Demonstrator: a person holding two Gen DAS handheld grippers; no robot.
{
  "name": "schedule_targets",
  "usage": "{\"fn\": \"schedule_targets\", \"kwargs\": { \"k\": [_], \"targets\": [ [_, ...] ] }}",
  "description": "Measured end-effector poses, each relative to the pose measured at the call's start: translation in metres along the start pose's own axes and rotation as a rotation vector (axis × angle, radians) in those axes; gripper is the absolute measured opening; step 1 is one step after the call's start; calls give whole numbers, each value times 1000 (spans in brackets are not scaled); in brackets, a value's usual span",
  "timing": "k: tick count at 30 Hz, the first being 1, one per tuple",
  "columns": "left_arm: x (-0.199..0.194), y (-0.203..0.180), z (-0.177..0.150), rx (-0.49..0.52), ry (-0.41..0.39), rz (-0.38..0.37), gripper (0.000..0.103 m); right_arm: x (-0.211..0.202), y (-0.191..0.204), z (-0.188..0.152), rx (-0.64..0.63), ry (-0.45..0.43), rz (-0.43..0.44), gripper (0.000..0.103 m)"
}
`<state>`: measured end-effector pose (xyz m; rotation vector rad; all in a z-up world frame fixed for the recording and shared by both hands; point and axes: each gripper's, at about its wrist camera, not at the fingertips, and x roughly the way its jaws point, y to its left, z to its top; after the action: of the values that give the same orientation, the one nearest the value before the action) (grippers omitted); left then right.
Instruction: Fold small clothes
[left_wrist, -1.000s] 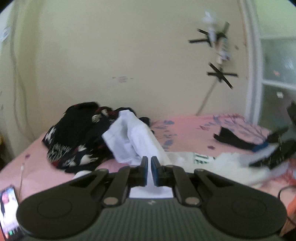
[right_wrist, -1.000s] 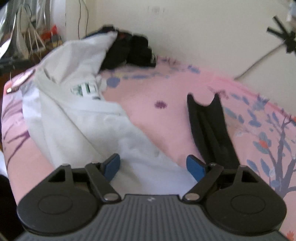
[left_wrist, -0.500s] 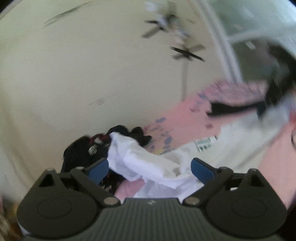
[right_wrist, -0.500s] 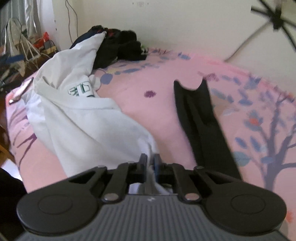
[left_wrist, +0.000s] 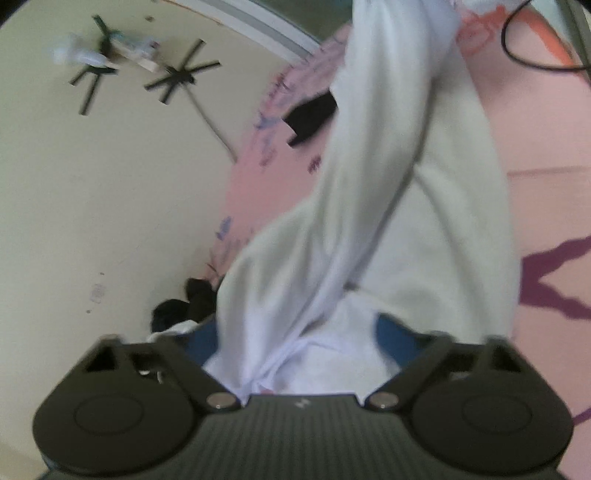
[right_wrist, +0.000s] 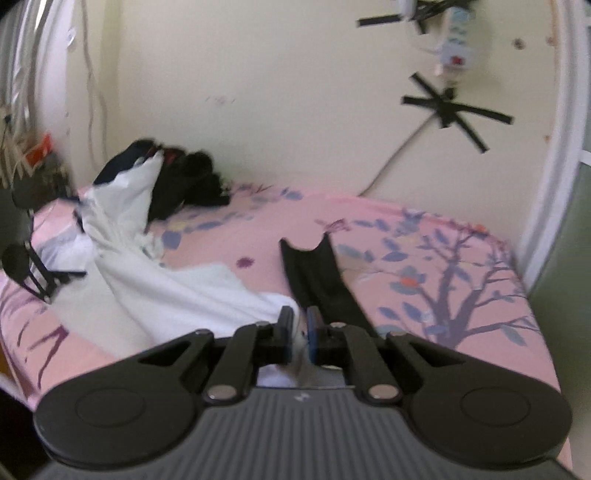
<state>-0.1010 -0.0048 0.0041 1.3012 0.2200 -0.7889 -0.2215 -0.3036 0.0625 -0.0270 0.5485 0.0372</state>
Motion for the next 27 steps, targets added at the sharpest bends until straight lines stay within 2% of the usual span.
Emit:
{"fn": "schedule_targets", "kwargs": {
  "k": [1,2,3,4,5,9,12,16,18,23,27],
  "targets": [
    [5,6,1,-19,14,-18,50,-4,-1,0,12,-14,-13,0],
    [6,13,1,-51,19,-40,46,-7,-1,0,19,-25,-26,0],
    [6,21,2,-90,14,-56,34,-9,-3,-1,24,-35,-37,0],
    [4,30,2,-131,5,-62,14,-11,-2,-1,27,-44,-47,0],
    [1,39,3,-175,0,-55,8,-12,-3,-1,28,-52,-57,0],
    [-11,66,3,-320,-43,-29,7,-23,0,6,27,-122,-91,0],
    [-23,77,8,-396,-77,48,7,-39,8,20,-10,-226,-151,0],
    [-45,98,23,-517,-107,201,7,-67,17,49,-81,-394,-210,0],
    [-67,110,32,-585,-143,310,7,-84,22,67,-115,-485,-226,0],
    [-148,143,42,-833,-321,552,7,-135,36,110,-183,-729,-269,0],
    [-208,157,55,-872,-463,703,7,-175,36,150,-200,-870,-316,0]
  ]
}}
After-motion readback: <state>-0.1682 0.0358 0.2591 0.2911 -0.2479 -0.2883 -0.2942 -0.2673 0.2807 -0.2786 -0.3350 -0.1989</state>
